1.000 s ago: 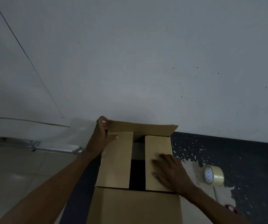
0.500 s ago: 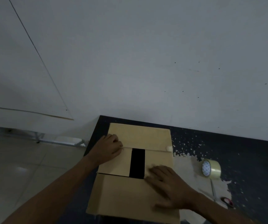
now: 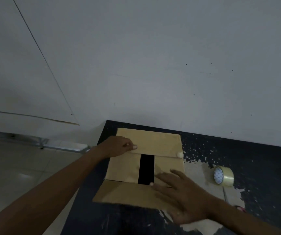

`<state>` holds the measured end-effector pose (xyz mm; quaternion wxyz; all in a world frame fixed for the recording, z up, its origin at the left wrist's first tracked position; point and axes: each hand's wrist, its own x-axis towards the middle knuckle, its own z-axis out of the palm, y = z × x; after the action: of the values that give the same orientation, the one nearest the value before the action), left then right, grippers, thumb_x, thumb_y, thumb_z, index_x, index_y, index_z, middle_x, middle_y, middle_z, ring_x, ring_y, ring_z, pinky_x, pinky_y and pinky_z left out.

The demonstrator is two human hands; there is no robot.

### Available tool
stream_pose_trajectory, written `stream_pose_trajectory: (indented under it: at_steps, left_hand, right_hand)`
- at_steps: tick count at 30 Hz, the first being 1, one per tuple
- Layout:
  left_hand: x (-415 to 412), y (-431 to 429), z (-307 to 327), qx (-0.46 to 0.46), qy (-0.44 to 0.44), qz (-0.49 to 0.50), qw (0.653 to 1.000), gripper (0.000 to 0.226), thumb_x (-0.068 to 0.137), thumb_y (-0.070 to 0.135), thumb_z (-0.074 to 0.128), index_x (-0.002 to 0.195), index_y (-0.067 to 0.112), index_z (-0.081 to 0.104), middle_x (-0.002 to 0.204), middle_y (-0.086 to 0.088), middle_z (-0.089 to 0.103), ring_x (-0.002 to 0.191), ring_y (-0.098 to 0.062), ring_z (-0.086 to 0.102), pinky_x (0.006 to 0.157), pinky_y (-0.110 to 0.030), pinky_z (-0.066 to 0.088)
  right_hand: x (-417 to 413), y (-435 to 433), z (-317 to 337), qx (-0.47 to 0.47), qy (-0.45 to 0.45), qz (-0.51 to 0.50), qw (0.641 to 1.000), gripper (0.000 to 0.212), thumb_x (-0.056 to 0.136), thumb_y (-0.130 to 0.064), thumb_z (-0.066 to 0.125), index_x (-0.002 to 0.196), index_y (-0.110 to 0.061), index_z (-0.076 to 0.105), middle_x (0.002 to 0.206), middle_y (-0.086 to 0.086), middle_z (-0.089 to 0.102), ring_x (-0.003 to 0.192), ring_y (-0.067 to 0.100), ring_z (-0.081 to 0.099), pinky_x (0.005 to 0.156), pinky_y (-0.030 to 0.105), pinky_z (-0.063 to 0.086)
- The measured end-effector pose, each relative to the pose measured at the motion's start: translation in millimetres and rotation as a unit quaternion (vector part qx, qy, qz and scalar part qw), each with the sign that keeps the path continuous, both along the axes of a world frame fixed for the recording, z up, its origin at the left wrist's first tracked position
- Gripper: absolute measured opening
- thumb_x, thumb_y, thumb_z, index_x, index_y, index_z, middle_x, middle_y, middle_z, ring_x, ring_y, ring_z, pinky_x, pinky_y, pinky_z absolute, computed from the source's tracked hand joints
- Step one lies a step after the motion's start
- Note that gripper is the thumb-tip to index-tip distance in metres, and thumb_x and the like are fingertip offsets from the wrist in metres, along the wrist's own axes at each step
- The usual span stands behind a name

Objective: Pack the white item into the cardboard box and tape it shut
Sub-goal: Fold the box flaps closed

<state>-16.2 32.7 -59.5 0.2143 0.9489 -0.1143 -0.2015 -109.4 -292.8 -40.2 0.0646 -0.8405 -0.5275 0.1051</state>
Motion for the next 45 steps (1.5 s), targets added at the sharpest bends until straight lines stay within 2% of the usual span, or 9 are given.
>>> stream_pose_trajectory:
  at_steps: [4, 7, 12, 17, 20, 30, 34, 38, 45]
  left_hand:
    - [12, -14, 39, 0.008, 0.225, 0.035, 0.974, 0.097, 0.074, 0.090, 0.010, 0.145, 0.032, 0.042, 0.151, -0.004, 0.042, 0.140, -0.025, 0.036, 0.117, -0.045, 0.022]
    - [19, -19, 54, 0.003, 0.274, 0.000, 0.962, 0.102, 0.068, 0.096, 0.023, 0.149, 0.036, 0.035, 0.154, -0.001, 0.037, 0.141, -0.024, 0.035, 0.117, -0.048, 0.022]
    - [10, -16, 24, 0.129, 0.140, -0.078, 0.979, 0.084, 0.076, 0.063, 0.070, 0.145, 0.034, 0.032, 0.143, -0.004, 0.035, 0.131, -0.026, 0.038, 0.105, -0.043, 0.039]
    - [-24, -22, -47, 0.071, -0.021, 0.051, 0.996, 0.047, 0.093, 0.045, 0.055, 0.137, 0.041, 0.037, 0.161, -0.004, -0.003, 0.147, -0.038, -0.016, 0.109, -0.073, -0.001]
    - [-41, -23, -76, 0.046, -0.102, 0.068, 0.991, 0.045, 0.100, 0.036, 0.046, 0.143, 0.038, 0.034, 0.164, -0.004, -0.011, 0.145, -0.036, -0.026, 0.113, -0.071, 0.003]
    - [12, -58, -74, 0.065, -0.138, 0.067, 0.986, 0.043, 0.102, 0.038, 0.041, 0.144, 0.031, 0.038, 0.164, -0.009, -0.003, 0.147, -0.041, -0.016, 0.116, -0.064, -0.005]
    - [31, -72, -83, 0.091, -0.169, 0.069, 0.979, 0.036, 0.100, 0.030, 0.047, 0.136, 0.025, 0.045, 0.160, -0.019, 0.016, 0.146, -0.049, 0.004, 0.109, -0.074, 0.002]
    - [26, -89, -85, 0.132, -0.196, 0.076, 0.969, 0.043, 0.089, 0.033, 0.032, 0.122, 0.015, 0.055, 0.144, -0.029, 0.043, 0.134, -0.053, 0.036, 0.102, -0.076, 0.022]
    - [30, -170, -63, 0.001, -0.301, 0.024, 0.953, 0.041, 0.087, 0.007, 0.045, 0.124, 0.011, 0.059, 0.144, -0.020, 0.048, 0.139, -0.043, 0.036, 0.114, -0.058, 0.029]
  right_hand:
    - [47, -9, 23, 0.050, -0.058, -0.073, 0.994, 0.066, 0.093, -0.053, 0.048, 0.151, -0.027, 0.029, 0.153, 0.007, 0.037, 0.132, 0.019, 0.041, 0.107, 0.038, 0.036]
    - [77, -8, 13, 0.027, -0.097, -0.141, 0.985, 0.054, 0.098, -0.052, 0.041, 0.147, -0.030, 0.037, 0.148, 0.008, 0.043, 0.127, 0.025, 0.049, 0.101, 0.042, 0.043]
    - [92, 10, -46, -0.047, -0.079, -0.256, 0.962, 0.053, 0.100, -0.043, 0.036, 0.150, -0.035, 0.023, 0.157, 0.013, 0.027, 0.143, 0.035, 0.028, 0.115, 0.053, 0.020]
    - [80, 15, -88, -0.035, -0.018, -0.346, 0.937, 0.052, 0.095, -0.059, 0.008, 0.147, -0.055, 0.004, 0.163, 0.003, -0.003, 0.148, 0.037, -0.007, 0.113, 0.064, 0.004]
    - [78, 12, -95, -0.010, -0.021, -0.353, 0.935, 0.051, 0.097, -0.057, 0.009, 0.147, -0.055, -0.001, 0.162, -0.002, -0.009, 0.148, 0.031, -0.013, 0.117, 0.061, 0.009]
    - [126, -11, -88, -0.029, -0.022, -0.385, 0.922, 0.049, 0.097, -0.055, 0.005, 0.146, -0.056, 0.000, 0.163, 0.001, -0.004, 0.148, 0.034, -0.009, 0.118, 0.060, 0.008]
    - [138, -14, -87, -0.019, 0.004, -0.401, 0.916, 0.056, 0.090, -0.058, -0.006, 0.146, -0.056, -0.003, 0.162, 0.000, -0.011, 0.146, 0.033, -0.019, 0.117, 0.062, 0.004]
    - [137, -21, -90, 0.009, 0.021, -0.395, 0.919, 0.047, 0.103, -0.047, 0.019, 0.148, -0.053, 0.006, 0.163, 0.000, -0.009, 0.146, 0.032, -0.019, 0.115, 0.062, 0.001]
    - [138, -66, -79, 0.140, 0.034, -0.384, 0.912, 0.049, 0.102, -0.047, 0.024, 0.150, -0.036, 0.025, 0.161, 0.002, 0.017, 0.150, 0.021, 0.006, 0.119, 0.043, 0.011]
